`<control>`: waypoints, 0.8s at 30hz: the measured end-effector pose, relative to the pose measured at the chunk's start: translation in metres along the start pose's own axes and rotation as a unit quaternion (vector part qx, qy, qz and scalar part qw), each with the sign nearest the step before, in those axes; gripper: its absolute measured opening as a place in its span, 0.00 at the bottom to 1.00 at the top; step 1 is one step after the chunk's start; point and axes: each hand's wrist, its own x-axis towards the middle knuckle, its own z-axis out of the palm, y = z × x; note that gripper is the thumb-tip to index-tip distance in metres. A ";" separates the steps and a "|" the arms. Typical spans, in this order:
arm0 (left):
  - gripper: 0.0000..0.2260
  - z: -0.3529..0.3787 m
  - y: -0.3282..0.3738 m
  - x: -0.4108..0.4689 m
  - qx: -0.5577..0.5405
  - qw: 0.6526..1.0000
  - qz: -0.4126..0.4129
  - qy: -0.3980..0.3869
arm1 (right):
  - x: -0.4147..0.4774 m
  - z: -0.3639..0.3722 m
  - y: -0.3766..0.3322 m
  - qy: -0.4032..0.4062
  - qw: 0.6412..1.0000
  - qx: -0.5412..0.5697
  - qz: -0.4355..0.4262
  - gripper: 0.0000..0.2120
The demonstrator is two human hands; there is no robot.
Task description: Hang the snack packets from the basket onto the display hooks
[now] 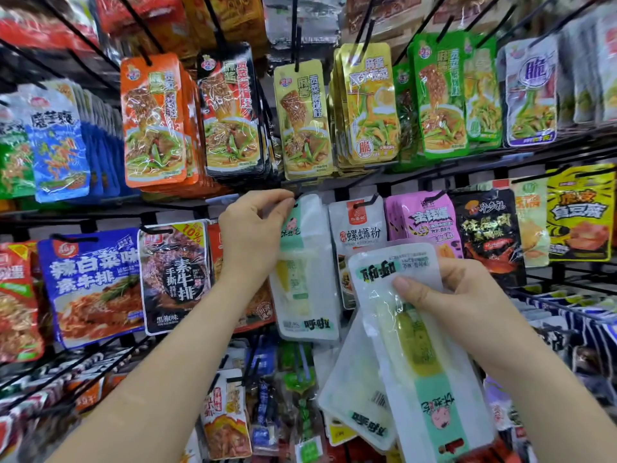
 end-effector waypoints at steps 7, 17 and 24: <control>0.07 -0.001 0.008 -0.001 -0.026 1.000 0.010 0.003 | 0.002 0.005 -0.003 -0.019 1.000 0.014 0.004 0.10; 0.12 0.000 -0.001 -0.010 0.108 0.991 0.065 -0.039 | 0.003 0.008 -0.002 -0.029 0.999 0.012 0.005 0.11; 0.12 -0.007 -0.019 -0.048 0.326 0.908 0.247 -0.089 | 0.007 0.003 -0.003 -0.058 0.998 0.013 0.010 0.07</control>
